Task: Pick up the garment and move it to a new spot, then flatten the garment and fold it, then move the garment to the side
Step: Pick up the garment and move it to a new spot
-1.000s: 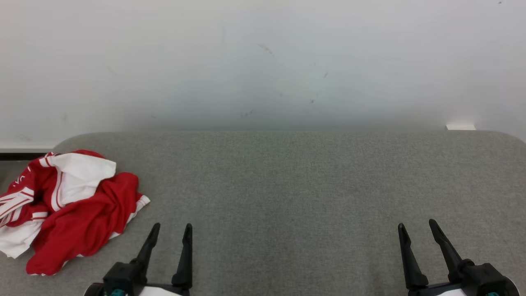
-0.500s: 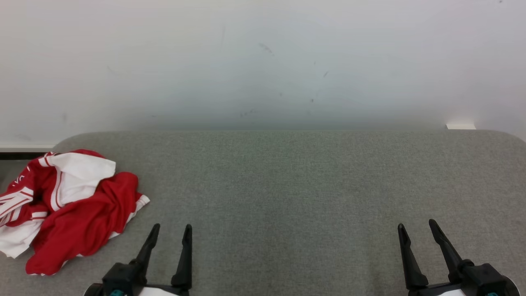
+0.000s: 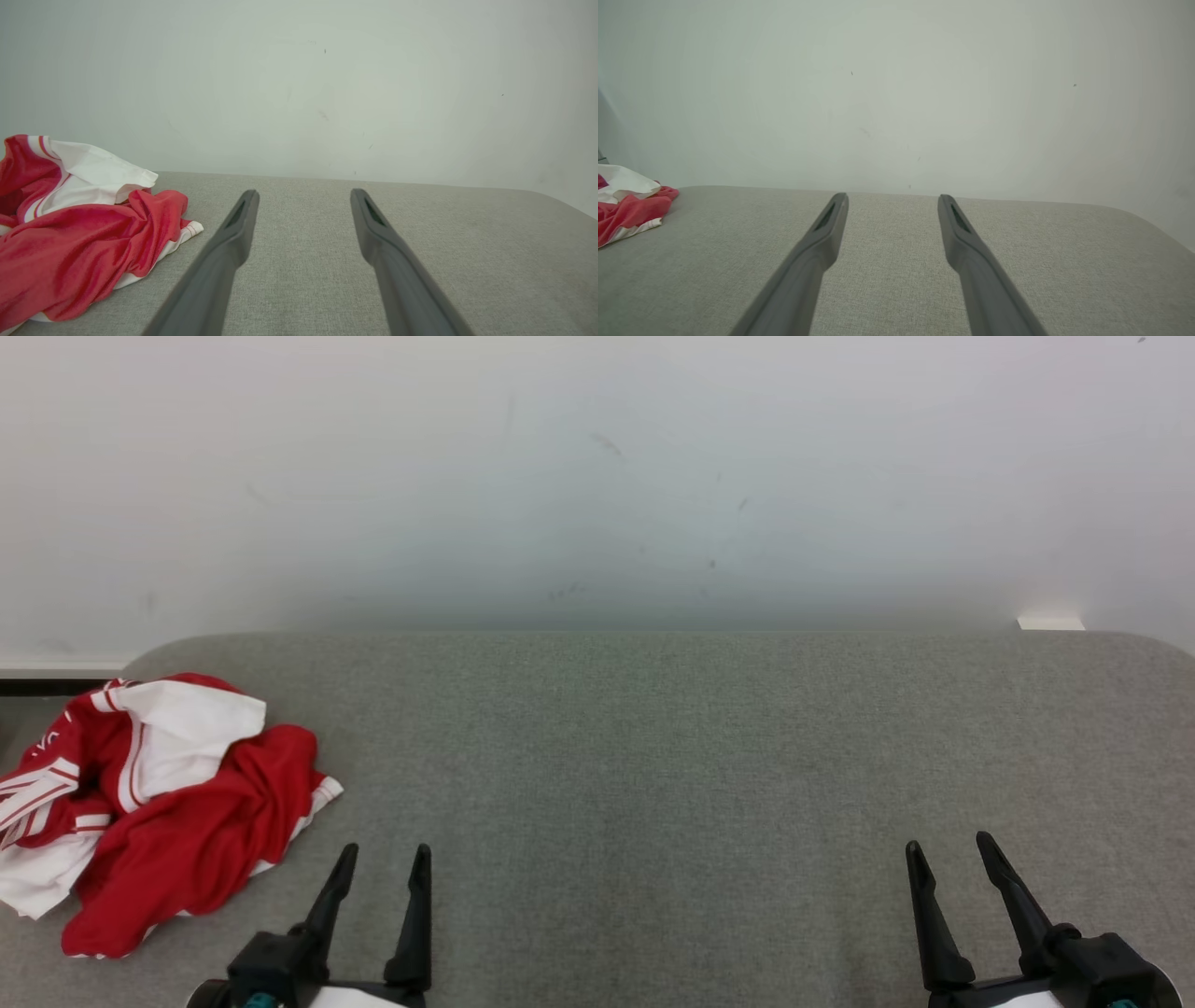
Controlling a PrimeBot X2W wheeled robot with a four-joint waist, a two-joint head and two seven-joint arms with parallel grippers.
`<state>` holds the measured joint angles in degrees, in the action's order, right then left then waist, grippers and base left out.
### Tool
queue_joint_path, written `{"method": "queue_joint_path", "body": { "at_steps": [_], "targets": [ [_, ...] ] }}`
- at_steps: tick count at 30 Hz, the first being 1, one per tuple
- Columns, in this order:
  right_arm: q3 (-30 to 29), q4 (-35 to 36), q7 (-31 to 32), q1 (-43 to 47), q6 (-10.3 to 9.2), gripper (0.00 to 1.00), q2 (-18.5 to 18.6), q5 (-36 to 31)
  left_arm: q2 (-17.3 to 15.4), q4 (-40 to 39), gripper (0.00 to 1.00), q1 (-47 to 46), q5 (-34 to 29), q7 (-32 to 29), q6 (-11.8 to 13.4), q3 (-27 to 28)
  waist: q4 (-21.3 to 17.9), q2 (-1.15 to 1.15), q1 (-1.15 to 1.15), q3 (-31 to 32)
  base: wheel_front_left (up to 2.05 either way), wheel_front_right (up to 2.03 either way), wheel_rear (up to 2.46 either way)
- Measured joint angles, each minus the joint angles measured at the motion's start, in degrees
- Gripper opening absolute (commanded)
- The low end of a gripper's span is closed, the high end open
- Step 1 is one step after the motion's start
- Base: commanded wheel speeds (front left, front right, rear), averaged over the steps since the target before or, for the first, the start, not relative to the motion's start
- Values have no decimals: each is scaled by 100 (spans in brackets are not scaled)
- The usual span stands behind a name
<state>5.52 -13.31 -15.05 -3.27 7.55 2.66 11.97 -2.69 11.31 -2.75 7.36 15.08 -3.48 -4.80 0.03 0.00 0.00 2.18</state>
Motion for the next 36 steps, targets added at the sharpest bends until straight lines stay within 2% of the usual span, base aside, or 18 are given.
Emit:
{"method": "queue_joint_path", "body": {
  "at_steps": [8, 14, 20, 36],
  "targets": [
    [69, 45, -7, 19, 0, 100, 2, 64, 0, 12, 100, -37, -5, 0, -13, 62, 135, 0, 0, 7, 0, 0, 0],
    [149, 62, -10, 74, 0, 100, 7, 126, 0, 21, 100, -73, -30, 2, -18, 127, 462, 0, 0, 10, 0, 0, 0],
    [259, 109, -10, 91, 0, 100, 7, 211, -1, 85, 100, -90, -73, 5, -49, 229, 982, 0, 0, -15, 0, 0, 0],
    [556, 183, -11, 89, 0, 100, 8, 333, -3, 164, 100, -140, -90, 5, -33, 577, 2712, 0, 0, -58, 0, 0, 0]
  ]
}}
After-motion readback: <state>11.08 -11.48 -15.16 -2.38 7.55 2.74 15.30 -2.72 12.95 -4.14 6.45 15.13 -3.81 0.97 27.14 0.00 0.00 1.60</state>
